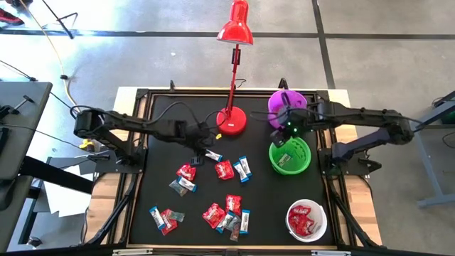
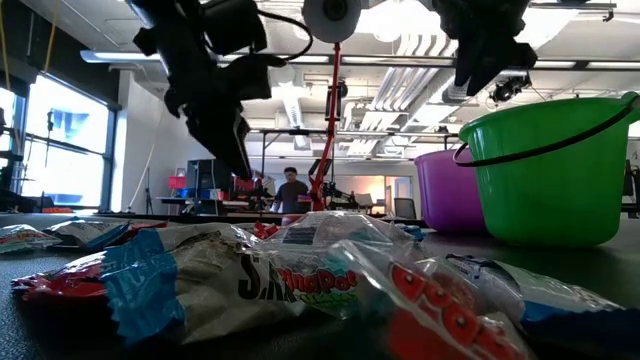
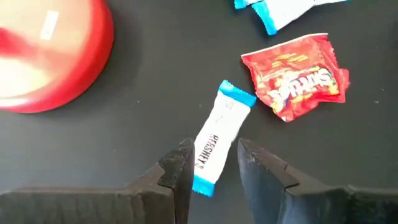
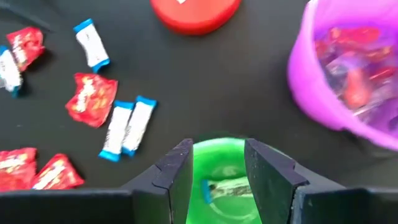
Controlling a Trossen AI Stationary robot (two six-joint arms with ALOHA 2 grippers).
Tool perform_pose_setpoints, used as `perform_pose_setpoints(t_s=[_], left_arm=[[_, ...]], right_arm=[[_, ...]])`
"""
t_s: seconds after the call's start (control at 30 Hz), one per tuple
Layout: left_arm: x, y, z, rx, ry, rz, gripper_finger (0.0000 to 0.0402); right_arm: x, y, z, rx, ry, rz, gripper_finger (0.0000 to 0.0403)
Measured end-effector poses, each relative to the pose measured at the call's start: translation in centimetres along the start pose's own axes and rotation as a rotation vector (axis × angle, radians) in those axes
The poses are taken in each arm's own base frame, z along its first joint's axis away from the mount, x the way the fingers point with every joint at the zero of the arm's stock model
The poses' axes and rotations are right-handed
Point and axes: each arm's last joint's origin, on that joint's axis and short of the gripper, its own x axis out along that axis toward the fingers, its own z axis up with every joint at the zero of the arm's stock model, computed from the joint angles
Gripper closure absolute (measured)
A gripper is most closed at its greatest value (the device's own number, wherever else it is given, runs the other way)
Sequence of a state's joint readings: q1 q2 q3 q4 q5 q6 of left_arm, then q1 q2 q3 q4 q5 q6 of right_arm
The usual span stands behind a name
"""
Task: Organize candy in baskets
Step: Put the white chocolate bar into the green bucket
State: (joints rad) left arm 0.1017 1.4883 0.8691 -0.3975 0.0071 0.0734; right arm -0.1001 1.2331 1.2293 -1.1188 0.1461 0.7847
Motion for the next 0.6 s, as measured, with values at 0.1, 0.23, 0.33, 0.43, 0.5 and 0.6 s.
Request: perform_pose_setpoints(t_s=[0.1, 0.23, 0.33, 0.43, 0.5, 0.6], left_arm=[[0.5, 0.0, -0.5, -0.003, -0.017, -0.003, 0.0289], [0.7, -0.1, -0.5, 0.002, -0.029, -0.005, 0.0289], [1.3, -0.2, -0.6, 0.014, -0.009, -0.009, 0.0289], [2.5, -0.3, -0.9, -0.055, 0.028, -0.014, 0.0289], [3.3, -0.3, -1.2, -0.084, 0.060, -0.014, 0.0289], [4.6, -0.3, -1.4, -0.078, 0.085, -0.014, 0.0289]], right_arm=[[-0.1, 0.9, -0.7, -0.007, 0.004, 0.016, 0.0265], [-0.1, 1.8, -1.6, -0.009, -0.001, 0.016, 0.0265], [-0.1, 2.2, -2.2, -0.018, -0.006, 0.008, 0.0265], [-0.1, 2.6, -2.6, -0.025, 0.001, 0.009, 0.0265], [0.0, 2.8, -2.7, -0.034, 0.005, 0.009, 0.0265], [0.2, 3.0, -2.9, -0.042, 0.011, 0.005, 0.0265]])
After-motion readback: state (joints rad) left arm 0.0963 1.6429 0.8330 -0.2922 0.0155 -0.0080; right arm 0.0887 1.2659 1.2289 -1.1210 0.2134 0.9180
